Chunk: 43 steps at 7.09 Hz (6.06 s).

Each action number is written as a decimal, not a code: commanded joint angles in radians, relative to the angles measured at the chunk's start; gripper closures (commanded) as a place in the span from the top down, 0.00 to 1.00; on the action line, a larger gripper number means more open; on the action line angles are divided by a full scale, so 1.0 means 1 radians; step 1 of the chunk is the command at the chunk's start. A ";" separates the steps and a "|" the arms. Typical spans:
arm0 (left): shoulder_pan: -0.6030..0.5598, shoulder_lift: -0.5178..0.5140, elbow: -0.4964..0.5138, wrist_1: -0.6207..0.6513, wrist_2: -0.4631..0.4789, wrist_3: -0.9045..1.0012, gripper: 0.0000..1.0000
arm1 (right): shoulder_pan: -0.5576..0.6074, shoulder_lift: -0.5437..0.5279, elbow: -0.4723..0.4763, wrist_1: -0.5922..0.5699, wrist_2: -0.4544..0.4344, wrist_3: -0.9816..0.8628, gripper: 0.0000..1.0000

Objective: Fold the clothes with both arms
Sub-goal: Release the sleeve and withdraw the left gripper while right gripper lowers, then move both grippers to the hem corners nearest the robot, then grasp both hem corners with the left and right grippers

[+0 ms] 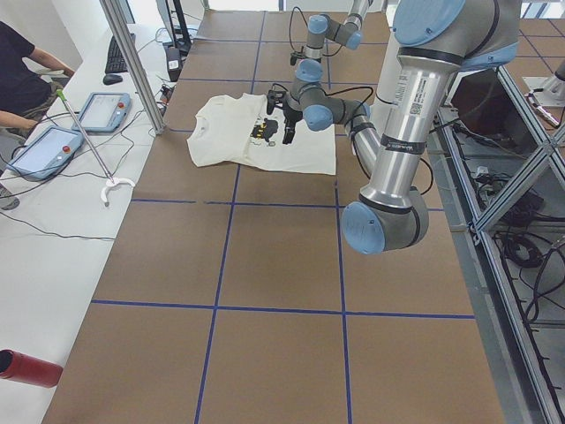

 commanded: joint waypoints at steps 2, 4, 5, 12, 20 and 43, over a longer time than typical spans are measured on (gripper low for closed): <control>0.000 0.008 -0.032 0.001 0.000 -0.005 1.00 | -0.107 -0.053 0.012 -0.004 -0.078 0.066 1.00; 0.000 0.008 -0.049 0.001 0.000 -0.014 1.00 | -0.109 -0.061 0.004 -0.004 -0.077 0.066 1.00; 0.000 0.008 -0.052 0.001 0.000 -0.014 1.00 | -0.112 -0.062 0.000 -0.005 -0.074 0.066 1.00; 0.000 0.014 -0.052 0.001 0.000 -0.012 1.00 | -0.117 -0.073 0.006 -0.005 -0.058 0.064 0.00; 0.326 0.112 0.110 -0.057 0.135 -0.494 0.90 | -0.075 -0.082 0.151 -0.002 -0.062 0.066 0.00; 0.392 0.106 0.129 -0.029 0.144 -0.533 0.01 | -0.005 -0.084 0.159 -0.002 0.017 0.063 0.00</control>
